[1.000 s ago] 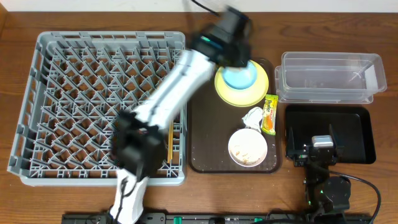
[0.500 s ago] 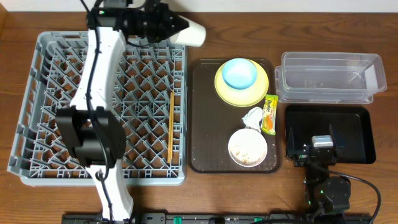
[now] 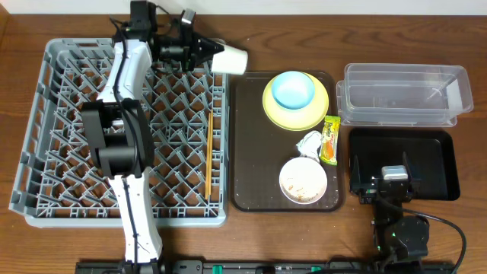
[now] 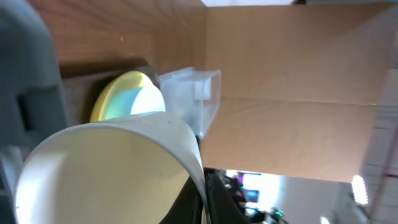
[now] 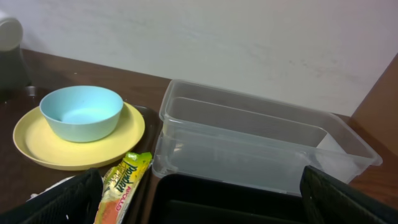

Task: Sort waste into correct bins and load items into the dishwasher rack
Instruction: 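Lift the white cup and place it upside down in the rack, then move the left gripper back over the light-blue bowl on the yellow plate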

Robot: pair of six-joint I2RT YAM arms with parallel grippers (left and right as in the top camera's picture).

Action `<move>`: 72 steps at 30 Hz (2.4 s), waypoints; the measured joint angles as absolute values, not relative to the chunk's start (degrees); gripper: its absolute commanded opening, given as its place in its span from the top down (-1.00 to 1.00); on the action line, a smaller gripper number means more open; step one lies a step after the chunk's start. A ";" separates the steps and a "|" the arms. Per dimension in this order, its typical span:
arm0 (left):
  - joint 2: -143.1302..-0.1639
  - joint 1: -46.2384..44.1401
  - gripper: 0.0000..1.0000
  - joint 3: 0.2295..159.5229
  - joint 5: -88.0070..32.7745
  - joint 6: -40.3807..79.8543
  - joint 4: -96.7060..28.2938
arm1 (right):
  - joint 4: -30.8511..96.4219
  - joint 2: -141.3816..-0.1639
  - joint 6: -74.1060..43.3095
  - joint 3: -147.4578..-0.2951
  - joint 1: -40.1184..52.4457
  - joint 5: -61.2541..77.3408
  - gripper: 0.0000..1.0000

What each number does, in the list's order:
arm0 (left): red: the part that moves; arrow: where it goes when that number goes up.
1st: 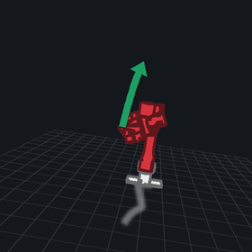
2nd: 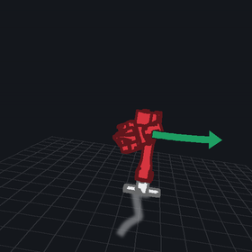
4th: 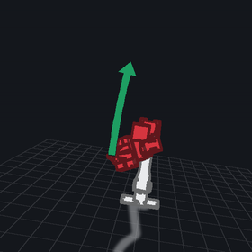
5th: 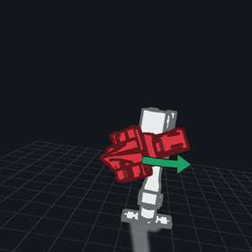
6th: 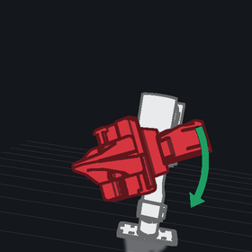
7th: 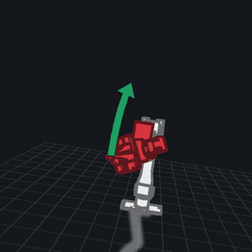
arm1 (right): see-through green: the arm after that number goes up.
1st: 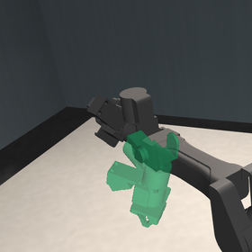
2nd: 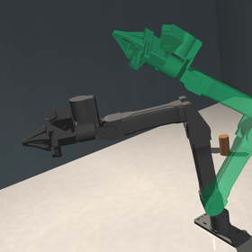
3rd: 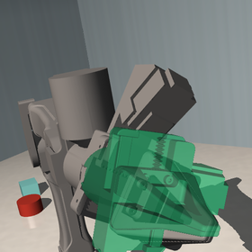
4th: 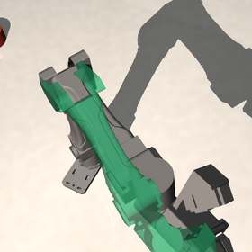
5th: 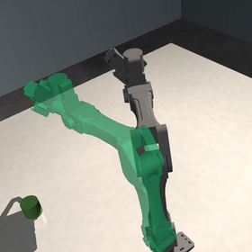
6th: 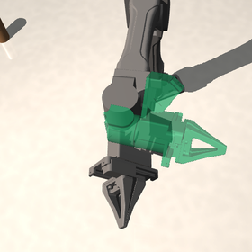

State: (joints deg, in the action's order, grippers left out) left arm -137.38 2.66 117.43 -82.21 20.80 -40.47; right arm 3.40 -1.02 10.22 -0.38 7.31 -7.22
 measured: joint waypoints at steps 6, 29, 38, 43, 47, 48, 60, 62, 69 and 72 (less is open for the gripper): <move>-137.38 3.62 0.85 116.86 -83.46 20.51 -44.01 | 3.40 -0.99 10.22 -0.38 7.31 -7.22 -0.98; -135.41 7.25 0.49 117.14 -66.92 10.37 -54.22 | 3.40 -0.99 10.20 -0.38 7.31 -7.22 -0.99; -134.96 7.09 0.08 116.81 -54.30 8.21 -55.18 | 3.40 -1.02 10.22 -0.38 7.31 -7.22 -0.98; -129.23 7.44 -0.01 116.57 -47.33 7.99 -55.22 | 3.40 -1.02 10.22 -0.38 7.31 -7.22 -0.99; -119.96 7.79 -0.09 116.57 -40.95 7.60 -55.24 | 3.40 -1.02 10.22 -0.38 7.31 -7.22 -0.98; -117.19 7.81 -0.10 116.57 -39.40 7.64 -55.48 | 3.40 -1.02 10.20 -0.38 7.31 -7.22 -0.98; -99.63 1.83 -0.09 116.60 -25.67 7.60 -65.36 | 3.40 -1.02 10.20 -0.38 7.31 -7.22 -0.99; -99.85 -0.34 -0.09 116.60 -24.62 7.62 -66.52 | 3.40 -1.02 10.20 -0.38 7.31 -7.22 -0.98; -100.33 -10.24 -0.30 113.97 -20.82 7.42 -66.57 | 3.40 -1.02 10.20 -0.38 7.31 -7.20 -0.99; -101.41 -15.05 -0.31 112.40 -20.16 7.66 -65.10 | 3.40 -1.02 10.22 -0.38 7.31 -7.20 -0.98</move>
